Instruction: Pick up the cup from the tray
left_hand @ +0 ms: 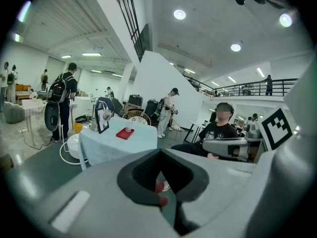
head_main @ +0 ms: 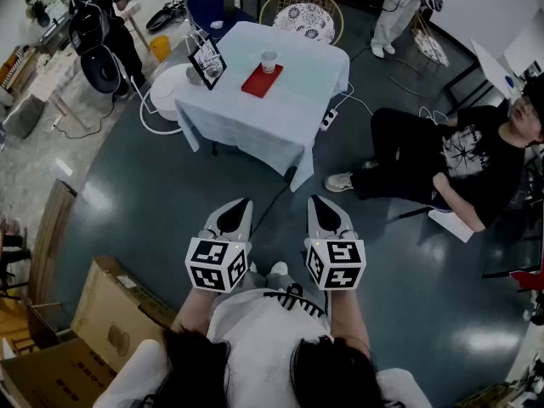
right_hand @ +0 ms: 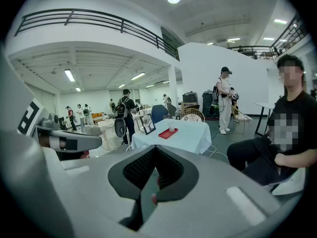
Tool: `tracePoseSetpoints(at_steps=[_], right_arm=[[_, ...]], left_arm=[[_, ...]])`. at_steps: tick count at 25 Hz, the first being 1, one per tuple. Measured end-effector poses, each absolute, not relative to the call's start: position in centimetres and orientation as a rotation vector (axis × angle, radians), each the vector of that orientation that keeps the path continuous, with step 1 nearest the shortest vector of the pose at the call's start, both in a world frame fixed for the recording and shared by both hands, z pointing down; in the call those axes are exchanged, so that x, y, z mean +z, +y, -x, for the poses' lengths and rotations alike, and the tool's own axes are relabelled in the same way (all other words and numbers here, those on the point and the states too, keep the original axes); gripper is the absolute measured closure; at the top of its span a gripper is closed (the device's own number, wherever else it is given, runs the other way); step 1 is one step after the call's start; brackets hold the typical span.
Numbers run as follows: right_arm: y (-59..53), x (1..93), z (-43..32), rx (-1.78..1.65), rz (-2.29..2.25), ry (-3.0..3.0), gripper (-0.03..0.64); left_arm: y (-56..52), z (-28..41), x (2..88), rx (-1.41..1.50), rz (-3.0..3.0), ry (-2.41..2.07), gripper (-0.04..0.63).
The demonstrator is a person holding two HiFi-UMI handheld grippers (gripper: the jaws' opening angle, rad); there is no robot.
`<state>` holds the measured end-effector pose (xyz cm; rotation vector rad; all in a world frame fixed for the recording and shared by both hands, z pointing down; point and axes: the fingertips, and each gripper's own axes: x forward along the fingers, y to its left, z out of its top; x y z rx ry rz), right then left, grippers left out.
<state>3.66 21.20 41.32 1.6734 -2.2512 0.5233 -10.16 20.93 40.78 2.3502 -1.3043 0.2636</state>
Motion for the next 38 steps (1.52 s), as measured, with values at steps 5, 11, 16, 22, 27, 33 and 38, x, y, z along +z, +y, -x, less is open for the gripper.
tracePoseSetpoints(at_steps=[5,11,16,22,27,33,38], right_arm=[[21.1,41.2,-4.0,0.506,-1.666,-2.246,0.594],[20.9,41.1,-3.8,0.497,-1.650,-2.254,0.594],[20.9,41.3,-4.1,0.505,-1.654,-2.247,0.594],[21.0,41.6,-4.6,0.519,-1.656,-2.233,0.594],[21.1,41.7,-5.0,0.512,-1.653,-2.232,0.594],[21.1,41.7,-5.3,0.517,-1.637,-2.242,0.594],[21.5,41.6,-5.7,0.515,-1.598,-2.262,0.594]], left_arm=[[21.2,9.6,41.0,0.273,-2.356,-1.307,0.594],[20.8,9.4,40.5,0.275,-2.371,-1.323,0.594],[20.6,8.9,40.5,0.271,-2.368,-1.319,0.594],[20.2,8.6,40.4,0.268,-2.366,-1.323,0.594],[20.2,8.3,40.4,0.265,-2.361,-1.331,0.594],[20.2,7.6,40.4,0.268,-2.362,-1.328,0.594],[20.5,6.7,40.4,0.270,-2.358,-1.336,0.594]])
